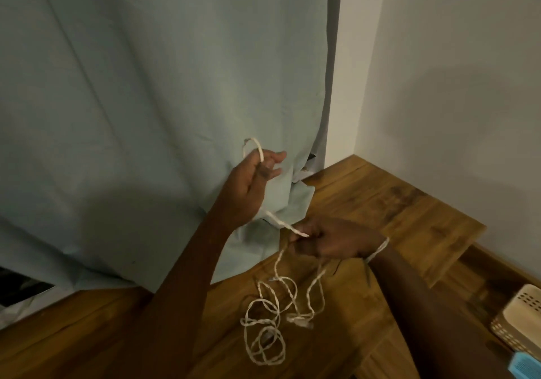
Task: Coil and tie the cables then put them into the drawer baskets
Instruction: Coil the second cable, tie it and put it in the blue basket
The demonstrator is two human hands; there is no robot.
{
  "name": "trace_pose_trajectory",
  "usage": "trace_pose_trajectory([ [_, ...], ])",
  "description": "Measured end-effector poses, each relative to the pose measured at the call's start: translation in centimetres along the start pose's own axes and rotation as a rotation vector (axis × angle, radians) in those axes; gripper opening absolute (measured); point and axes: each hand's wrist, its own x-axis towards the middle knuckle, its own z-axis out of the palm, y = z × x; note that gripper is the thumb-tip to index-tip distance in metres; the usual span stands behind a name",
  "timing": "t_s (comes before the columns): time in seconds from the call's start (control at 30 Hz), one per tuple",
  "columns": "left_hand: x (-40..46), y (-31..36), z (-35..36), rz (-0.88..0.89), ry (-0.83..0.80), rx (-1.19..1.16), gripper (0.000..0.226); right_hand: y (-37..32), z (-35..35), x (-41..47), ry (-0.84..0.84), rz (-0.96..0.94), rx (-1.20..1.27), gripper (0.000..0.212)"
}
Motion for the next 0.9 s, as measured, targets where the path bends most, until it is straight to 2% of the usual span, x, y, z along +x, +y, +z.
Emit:
trace_pose_trajectory([
  [0.07,-0.5,-1.7,0.2,0.043,-0.081,0.304,0.034,-1.1,-1.6,-0.9,0.064,-0.026,-0.074,0.022],
  [0.1,-0.7,-2.2,0.4,0.033,-0.111,0.362,0.036,-1.6,-2.2,-1.1,0.096,-0.048,-0.108,0.022],
  [0.17,-1.1,-2.5,1.2,-0.075,-0.201,0.305,0.038,-2.0,-3.3,-1.1,0.234,-0.109,-0.187,0.018],
  [0.27,-1.4,-1.6,2.2,-0.311,-0.314,0.085,0.044,-1.7,-4.9,-1.2,0.476,-0.238,-0.23,0.009],
  [0.33,-1.4,-0.7,2.3,-0.457,-0.295,-0.252,0.056,-1.0,-5.8,-1.6,0.616,-0.257,-0.126,0.015],
  [0.4,-1.4,0.0,2.2,-0.56,-0.375,-0.812,0.061,-0.6,-6.0,-1.6,0.705,-0.233,0.039,0.024],
  [0.47,-1.6,1.1,2.5,-0.459,-0.559,-1.21,0.046,-0.6,-4.9,-1.2,0.652,-0.224,0.276,0.027],
  [0.53,-1.7,2.8,3.1,-0.352,-0.644,-1.421,0.035,-0.6,-3.2,-0.3,0.555,-0.227,0.51,0.032],
  [0.6,-1.6,3.9,3.5,-0.298,-0.666,-1.527,0.035,0.0,-2.0,0.1,0.452,-0.222,0.632,0.041],
  [0.7,-1.5,4.9,3.0,-0.283,-0.689,-1.478,0.036,2.0,-2.0,-0.4,0.241,-0.299,0.931,0.038],
  [0.77,-1.6,4.8,2.2,-0.344,-0.688,-1.314,0.038,3.1,-2.9,-1.0,0.212,-0.374,1.103,0.033],
  [0.83,-2.1,4.3,1.7,-0.454,-0.63,-1.076,0.042,3.3,-4.2,-1.8,0.344,-0.415,1.137,0.028],
  [0.9,-2.5,4.0,2.1,-0.524,-0.627,-0.781,0.042,2.6,-5.6,-2.5,0.607,-0.394,1.029,0.024],
])
